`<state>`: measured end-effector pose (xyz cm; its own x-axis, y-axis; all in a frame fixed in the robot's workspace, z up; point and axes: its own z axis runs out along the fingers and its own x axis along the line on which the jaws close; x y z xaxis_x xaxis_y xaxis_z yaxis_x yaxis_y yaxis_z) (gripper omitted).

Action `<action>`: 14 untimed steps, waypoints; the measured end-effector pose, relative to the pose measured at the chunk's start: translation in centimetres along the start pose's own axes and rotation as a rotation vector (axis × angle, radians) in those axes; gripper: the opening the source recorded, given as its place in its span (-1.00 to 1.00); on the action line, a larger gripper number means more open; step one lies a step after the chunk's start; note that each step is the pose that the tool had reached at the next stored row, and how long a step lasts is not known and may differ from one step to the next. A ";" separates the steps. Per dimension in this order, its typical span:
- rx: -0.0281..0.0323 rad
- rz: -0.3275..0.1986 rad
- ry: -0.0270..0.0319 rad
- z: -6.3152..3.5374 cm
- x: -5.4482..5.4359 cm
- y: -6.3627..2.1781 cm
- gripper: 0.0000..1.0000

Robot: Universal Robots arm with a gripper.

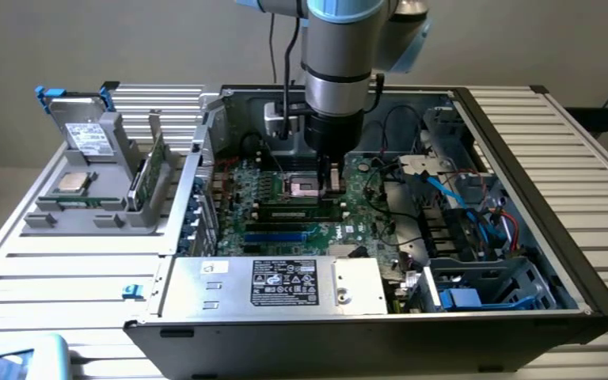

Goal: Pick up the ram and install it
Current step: 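Press down the ram until it locks into place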

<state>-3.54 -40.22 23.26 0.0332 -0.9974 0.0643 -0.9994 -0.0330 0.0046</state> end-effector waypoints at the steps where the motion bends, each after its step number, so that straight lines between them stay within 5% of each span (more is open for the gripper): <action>1: 0.0000 0.001 0.0000 0.09 0.0 0.00 -0.78; 14: -0.0001 0.008 -0.0010 0.14 0.0 0.06 -0.78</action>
<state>-3.60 -40.20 23.11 0.0257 -0.9977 0.0633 -0.9997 -0.0255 0.0042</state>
